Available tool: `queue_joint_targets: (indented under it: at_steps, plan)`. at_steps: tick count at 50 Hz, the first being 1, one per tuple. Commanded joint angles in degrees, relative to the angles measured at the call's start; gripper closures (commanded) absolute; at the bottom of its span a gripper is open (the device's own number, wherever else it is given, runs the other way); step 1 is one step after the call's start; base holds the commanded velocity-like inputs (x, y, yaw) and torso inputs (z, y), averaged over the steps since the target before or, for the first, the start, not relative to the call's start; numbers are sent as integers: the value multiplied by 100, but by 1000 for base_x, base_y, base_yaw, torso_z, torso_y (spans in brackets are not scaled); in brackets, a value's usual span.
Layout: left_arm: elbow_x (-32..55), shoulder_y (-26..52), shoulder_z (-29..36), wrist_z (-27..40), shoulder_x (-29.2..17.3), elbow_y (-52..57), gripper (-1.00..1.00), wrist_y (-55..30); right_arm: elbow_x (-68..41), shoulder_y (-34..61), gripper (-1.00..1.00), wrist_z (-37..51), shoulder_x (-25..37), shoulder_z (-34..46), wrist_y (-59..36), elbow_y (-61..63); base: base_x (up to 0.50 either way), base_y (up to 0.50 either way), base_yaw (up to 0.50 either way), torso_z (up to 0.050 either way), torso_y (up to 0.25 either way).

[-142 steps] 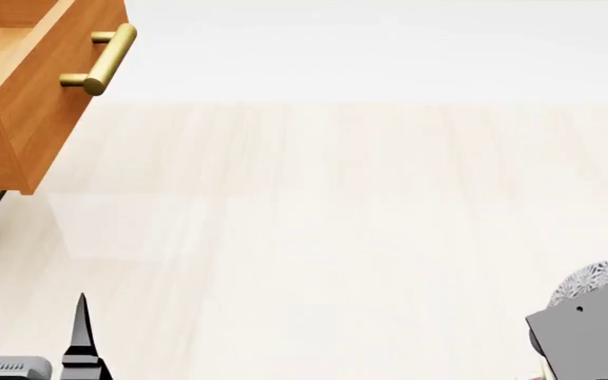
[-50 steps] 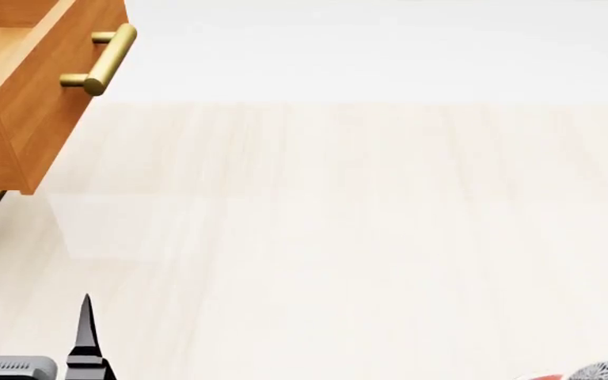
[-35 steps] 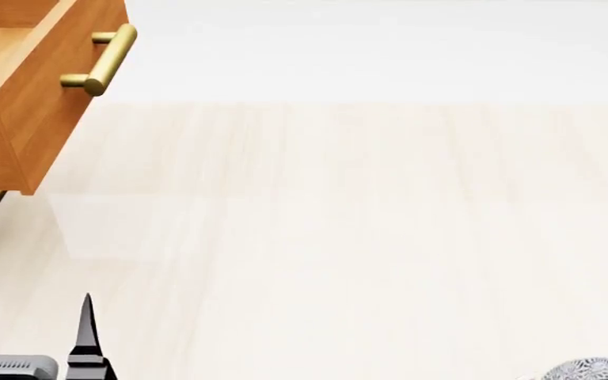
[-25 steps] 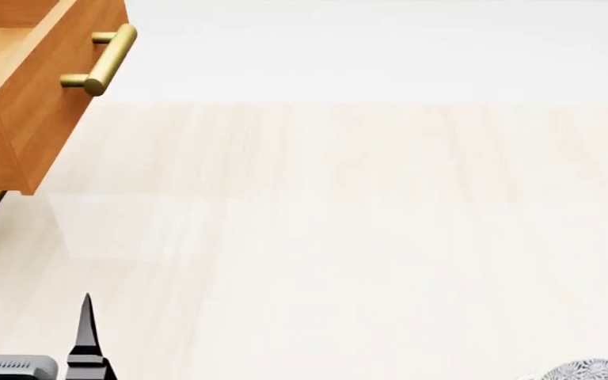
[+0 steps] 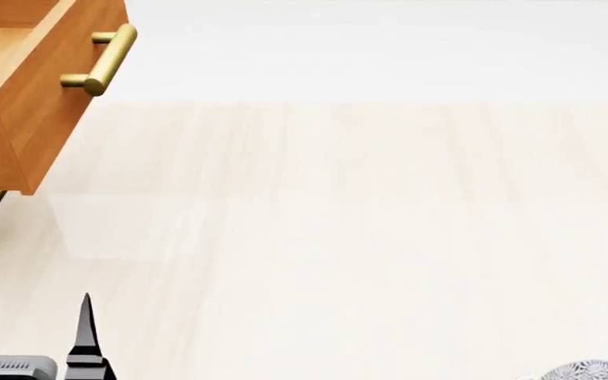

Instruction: Put the bowl on the plate.

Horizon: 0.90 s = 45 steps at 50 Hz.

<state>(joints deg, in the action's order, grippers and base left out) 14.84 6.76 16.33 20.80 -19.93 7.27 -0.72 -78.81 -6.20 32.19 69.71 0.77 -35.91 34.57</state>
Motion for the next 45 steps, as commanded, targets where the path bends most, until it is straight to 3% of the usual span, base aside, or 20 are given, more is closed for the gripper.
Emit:
queue_joint_targets:
  at_steps: [1, 11, 45]
  plan:
    - [9, -4, 16, 29, -16, 57, -100, -36, -222, -419, -100, 71, 272, -660, 243, 387, 0, 0, 0, 0, 0]
    - [20, 4, 18, 34, -23, 32, -100, -6, -296, -501, -100, -10, 281, -1039, 394, 678, 0, 0, 0, 0, 0]
    - [39, 21, 61, 66, -50, 35, -100, 11, -193, 1083, -100, 600, 276, -366, 215, 1464, 0, 0, 0, 0, 0]
